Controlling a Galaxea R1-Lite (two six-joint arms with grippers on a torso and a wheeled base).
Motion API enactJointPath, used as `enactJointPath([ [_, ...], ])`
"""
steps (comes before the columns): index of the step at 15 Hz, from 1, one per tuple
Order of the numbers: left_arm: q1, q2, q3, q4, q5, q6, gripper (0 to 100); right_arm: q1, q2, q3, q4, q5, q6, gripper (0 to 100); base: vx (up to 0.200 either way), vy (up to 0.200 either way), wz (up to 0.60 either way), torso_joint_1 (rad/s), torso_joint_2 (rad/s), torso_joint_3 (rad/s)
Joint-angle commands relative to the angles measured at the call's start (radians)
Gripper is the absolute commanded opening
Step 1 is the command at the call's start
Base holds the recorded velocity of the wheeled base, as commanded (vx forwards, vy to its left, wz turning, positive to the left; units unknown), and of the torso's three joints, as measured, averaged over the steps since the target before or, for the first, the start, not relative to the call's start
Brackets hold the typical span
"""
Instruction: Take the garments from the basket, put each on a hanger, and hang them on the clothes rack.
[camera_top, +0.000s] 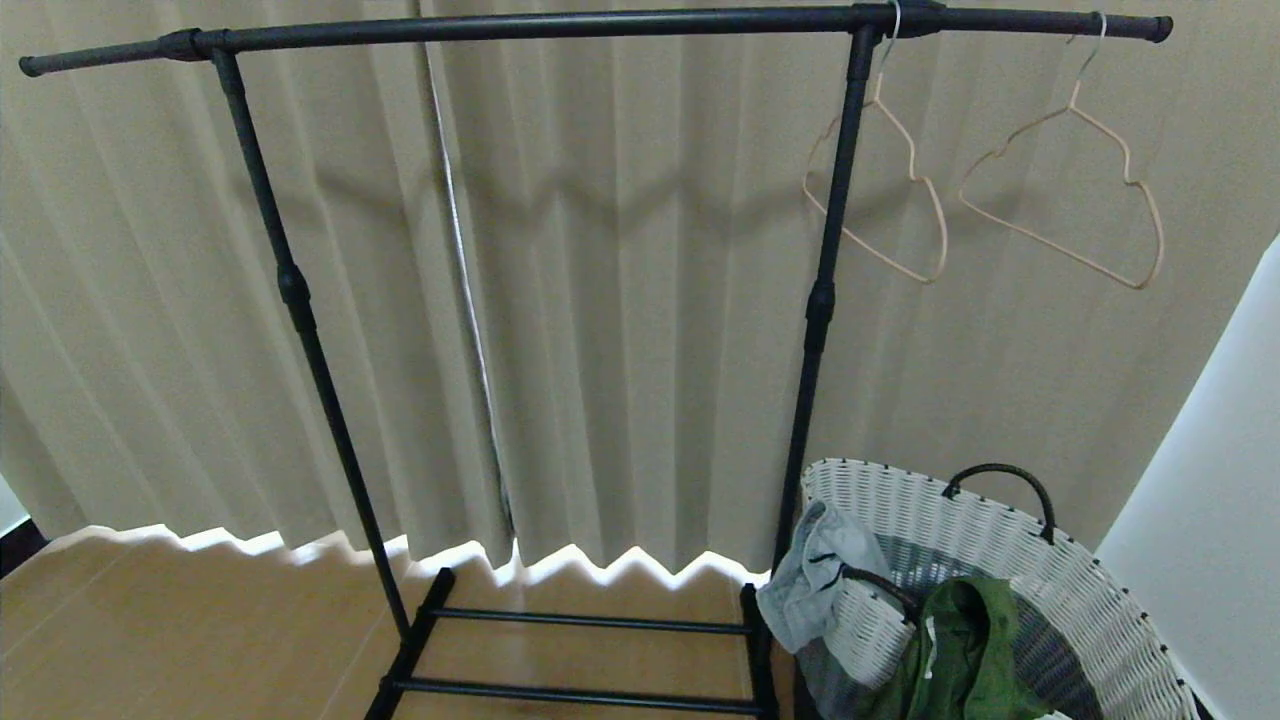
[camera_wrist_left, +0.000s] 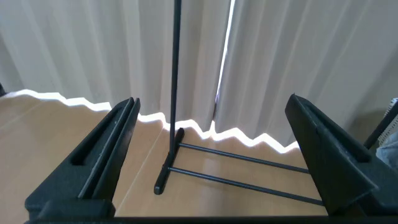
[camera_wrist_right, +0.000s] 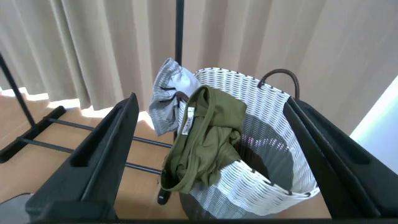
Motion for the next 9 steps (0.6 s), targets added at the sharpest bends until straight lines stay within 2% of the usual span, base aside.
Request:
enactJointPath([
  [1,-0.001,0.0,0.0,0.001,0.0,0.001,100,-0.001,0.0,-0.001,0.0,0.001,0.0,100,0.2,0.0,0.0,0.002,0.0,0.002],
  [7,0.001,0.0,0.0,0.001,-0.014,0.012,100,-0.001,0.0,-0.001,0.0,0.002,-0.003,100,0.2,0.0,0.0,0.004,0.0,0.001],
  [9,-0.001,0.0,0.002,0.001,-0.017,0.021,100,-0.001,0.0,-0.001,0.0,0.002,-0.002,100,0.0,0.0,0.0,0.0,0.0,0.0],
])
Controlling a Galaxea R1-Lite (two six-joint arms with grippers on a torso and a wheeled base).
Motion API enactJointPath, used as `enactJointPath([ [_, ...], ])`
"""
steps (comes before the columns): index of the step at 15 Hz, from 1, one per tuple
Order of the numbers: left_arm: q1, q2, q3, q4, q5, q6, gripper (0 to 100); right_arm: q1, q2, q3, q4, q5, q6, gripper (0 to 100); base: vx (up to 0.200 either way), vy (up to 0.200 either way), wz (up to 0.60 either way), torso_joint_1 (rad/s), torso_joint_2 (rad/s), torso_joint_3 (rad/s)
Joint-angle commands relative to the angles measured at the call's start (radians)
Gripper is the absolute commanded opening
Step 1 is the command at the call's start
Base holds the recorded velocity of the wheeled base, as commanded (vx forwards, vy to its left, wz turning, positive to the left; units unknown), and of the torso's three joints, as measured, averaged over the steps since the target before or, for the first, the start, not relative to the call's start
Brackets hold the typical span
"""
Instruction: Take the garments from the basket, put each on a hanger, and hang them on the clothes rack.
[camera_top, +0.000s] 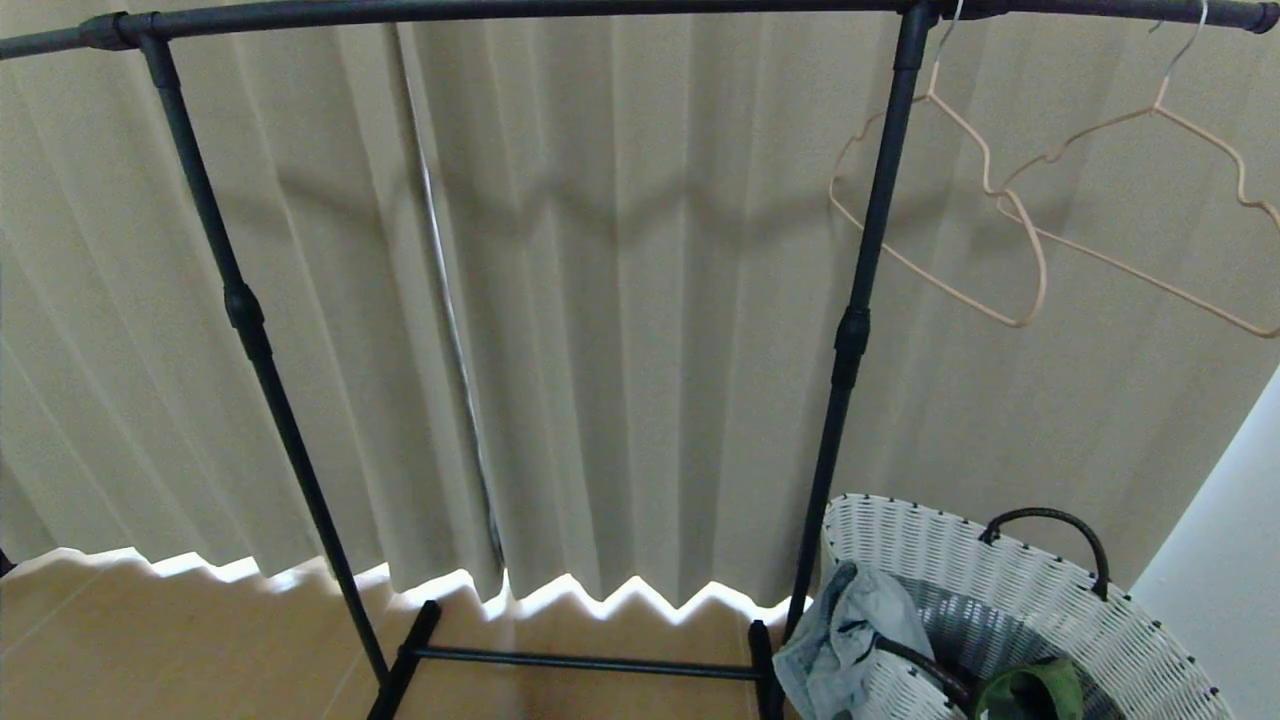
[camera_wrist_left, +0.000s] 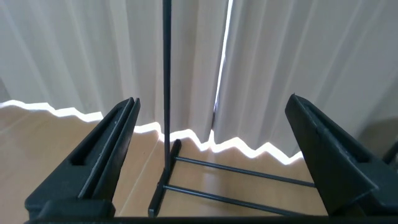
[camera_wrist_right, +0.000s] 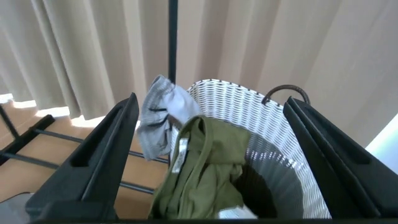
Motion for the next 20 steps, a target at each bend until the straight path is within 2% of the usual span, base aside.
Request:
enactJointPath([
  [1,0.001,0.0,0.001,-0.002,-0.001,0.001,100,0.0,0.0,-0.001,0.0,0.001,0.0,100,0.0,0.0,0.0,0.0,0.0,0.0],
  [6,0.001,0.0,0.0,-0.002,-0.001,-0.002,100,0.0,0.009,-0.011,0.023,0.002,-0.048,100,0.0,0.0,0.0,0.0,0.0,0.0],
  [8,0.001,0.0,0.0,-0.002,0.001,-0.008,100,0.013,0.098,-0.042,0.027,-0.001,-0.137,100,0.0,0.0,0.0,0.0,0.0,0.0],
  [9,0.001,0.0,0.0,-0.003,0.003,-0.01,100,0.025,0.188,-0.086,0.03,-0.004,-0.186,100,0.0,0.0,0.0,0.0,0.0,0.0],
  [11,0.001,0.0,0.0,-0.003,0.003,-0.019,100,0.031,0.337,-0.131,0.027,-0.006,-0.198,100,0.0,0.0,0.0,0.0,0.0,0.0],
  [12,0.003,0.0,0.0,-0.003,0.004,-0.027,100,0.029,0.527,-0.155,0.026,-0.007,-0.267,100,0.0,0.0,0.0,0.0,0.0,0.0],
  [13,0.003,0.0,0.0,-0.003,0.004,-0.027,100,0.029,0.642,-0.162,0.017,-0.009,-0.303,100,0.0,0.0,0.0,0.0,0.0,0.0],
  [15,0.001,0.0,0.0,-0.003,0.004,-0.027,100,0.025,0.862,-0.183,-0.022,-0.019,-0.344,100,0.0,0.0,0.0,0.0,0.0,0.0],
  [16,0.001,0.0,0.0,-0.003,0.004,-0.027,100,0.025,0.92,-0.188,-0.039,-0.027,-0.353,100,0.0,0.0,0.0,0.0,0.0,0.0],
  [17,0.003,0.0,0.0,-0.003,0.004,-0.027,100,0.025,1.05,-0.191,-0.088,-0.061,-0.375,100,0.0,0.0,0.0,0.0,0.0,0.0],
  [18,0.003,0.0,0.0,-0.003,0.004,-0.027,100,0.026,1.058,-0.191,-0.091,-0.064,-0.376,100,0.0,0.0,0.0,0.0,0.0,0.0],
  [19,0.003,0.0,0.0,-0.003,0.004,-0.027,100,0.026,1.234,-0.191,-0.166,-0.119,-0.416,100,0.0,0.0,0.0,0.0,0.0,0.0],
  [20,0.003,0.0,0.0,-0.003,0.004,-0.027,100,0.026,1.307,-0.191,-0.206,-0.136,-0.428,100,0.0,0.0,0.0,0.0,0.0,0.0],
])
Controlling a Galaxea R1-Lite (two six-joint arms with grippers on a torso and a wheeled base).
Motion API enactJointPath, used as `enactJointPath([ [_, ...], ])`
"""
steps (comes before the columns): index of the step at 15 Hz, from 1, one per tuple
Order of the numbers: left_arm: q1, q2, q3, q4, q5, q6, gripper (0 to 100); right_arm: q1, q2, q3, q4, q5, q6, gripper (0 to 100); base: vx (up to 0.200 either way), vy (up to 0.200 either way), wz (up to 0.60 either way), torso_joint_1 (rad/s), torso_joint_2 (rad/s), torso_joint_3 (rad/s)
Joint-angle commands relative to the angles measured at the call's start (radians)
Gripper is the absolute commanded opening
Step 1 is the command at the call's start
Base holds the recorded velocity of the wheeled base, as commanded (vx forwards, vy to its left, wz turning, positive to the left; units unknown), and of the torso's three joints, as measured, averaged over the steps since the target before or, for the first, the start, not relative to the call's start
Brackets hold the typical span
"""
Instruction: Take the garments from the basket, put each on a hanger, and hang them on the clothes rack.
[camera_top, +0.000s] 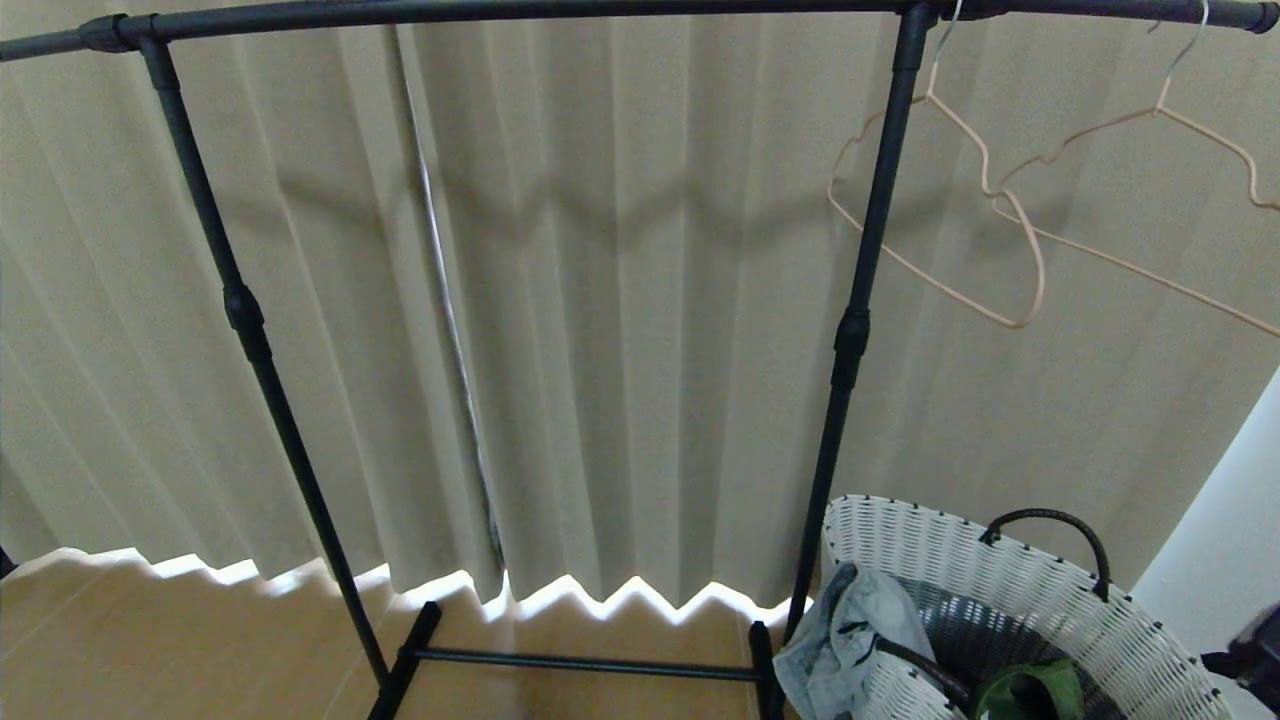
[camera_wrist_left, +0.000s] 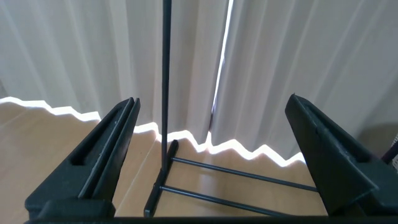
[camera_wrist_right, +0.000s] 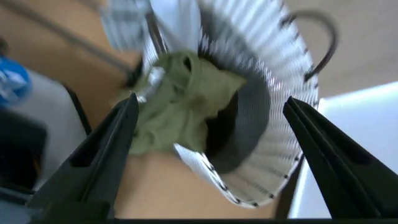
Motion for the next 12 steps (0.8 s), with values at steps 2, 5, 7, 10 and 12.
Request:
enactJointPath([
  [2,0.001,0.0,0.0,0.0,0.001,0.0,100,0.002,0.452,-0.012,-0.165,-0.084,-0.066,100,0.0,0.0,0.0,0.0,0.0,0.0],
  [5,0.001,0.0,0.0,0.0,0.002,0.0,100,0.024,0.618,-0.012,-0.288,-0.095,-0.066,100,0.0,0.0,0.0,0.0,0.0,0.0],
  [7,-0.001,0.0,0.0,0.0,0.002,0.0,100,0.024,0.687,-0.014,-0.347,-0.108,-0.068,100,0.0,0.0,0.0,0.0,0.0,0.0],
  [10,-0.001,0.0,0.0,0.0,0.004,0.0,100,0.024,0.79,-0.012,-0.456,-0.22,-0.066,100,0.0,0.0,0.0,0.0,0.0,0.0],
  [12,-0.001,0.0,0.0,0.0,0.004,0.001,100,0.021,0.814,-0.014,-0.485,-0.236,-0.066,100,0.0,0.0,0.0,0.0,0.0,0.0],
])
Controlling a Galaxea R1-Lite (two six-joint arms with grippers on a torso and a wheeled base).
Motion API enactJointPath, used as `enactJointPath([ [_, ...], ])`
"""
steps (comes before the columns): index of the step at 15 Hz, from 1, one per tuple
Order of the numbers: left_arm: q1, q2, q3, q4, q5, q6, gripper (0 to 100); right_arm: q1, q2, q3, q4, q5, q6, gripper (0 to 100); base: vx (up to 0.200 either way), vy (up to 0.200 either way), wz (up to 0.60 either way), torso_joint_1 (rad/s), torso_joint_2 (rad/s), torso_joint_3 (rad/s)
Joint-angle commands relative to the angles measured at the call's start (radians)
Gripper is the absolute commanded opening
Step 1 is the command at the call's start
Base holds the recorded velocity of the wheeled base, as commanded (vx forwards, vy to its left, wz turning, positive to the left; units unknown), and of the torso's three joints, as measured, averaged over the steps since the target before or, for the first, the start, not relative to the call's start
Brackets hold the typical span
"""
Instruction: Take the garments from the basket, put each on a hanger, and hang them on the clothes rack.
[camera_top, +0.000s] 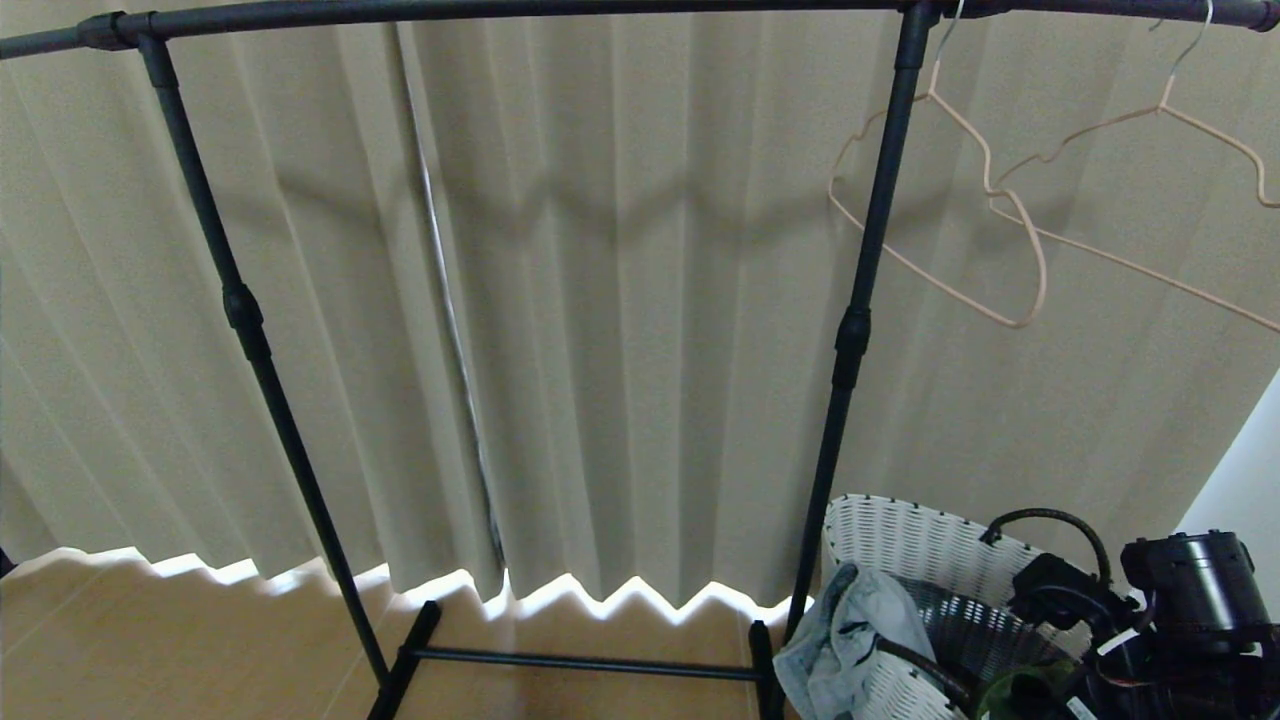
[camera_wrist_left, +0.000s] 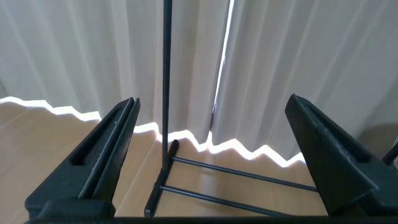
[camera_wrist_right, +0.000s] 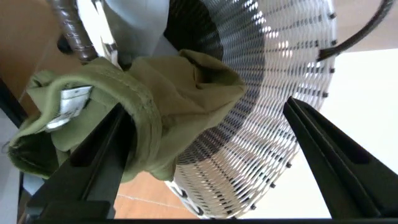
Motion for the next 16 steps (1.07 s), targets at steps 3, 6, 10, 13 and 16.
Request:
enactJointPath([
  [3,0.001,0.0,0.0,0.0,-0.001,0.002,100,-0.003,0.053,0.0,-0.025,-0.013,-0.002,0,0.0,0.0,0.0,0.0,0.0,0.0],
  [6,-0.001,0.0,0.0,0.0,-0.001,0.002,100,-0.004,0.024,-0.002,-0.026,-0.027,-0.002,0,0.0,0.0,0.0,0.0,0.0,0.0],
  [10,0.001,0.0,0.0,0.0,-0.001,-0.001,100,-0.008,-0.086,0.009,-0.026,-0.022,0.003,0,0.0,0.0,0.0,0.0,0.0,0.0],
  [13,0.001,0.0,0.0,0.0,-0.001,-0.003,100,-0.008,-0.247,0.027,-0.019,-0.012,0.006,0,0.0,0.0,0.0,0.0,0.0,0.0],
  [16,-0.001,0.0,0.0,0.0,-0.003,-0.001,100,-0.008,-0.477,0.047,-0.014,-0.009,0.058,0,0.0,0.0,0.0,0.0,0.0,0.0],
])
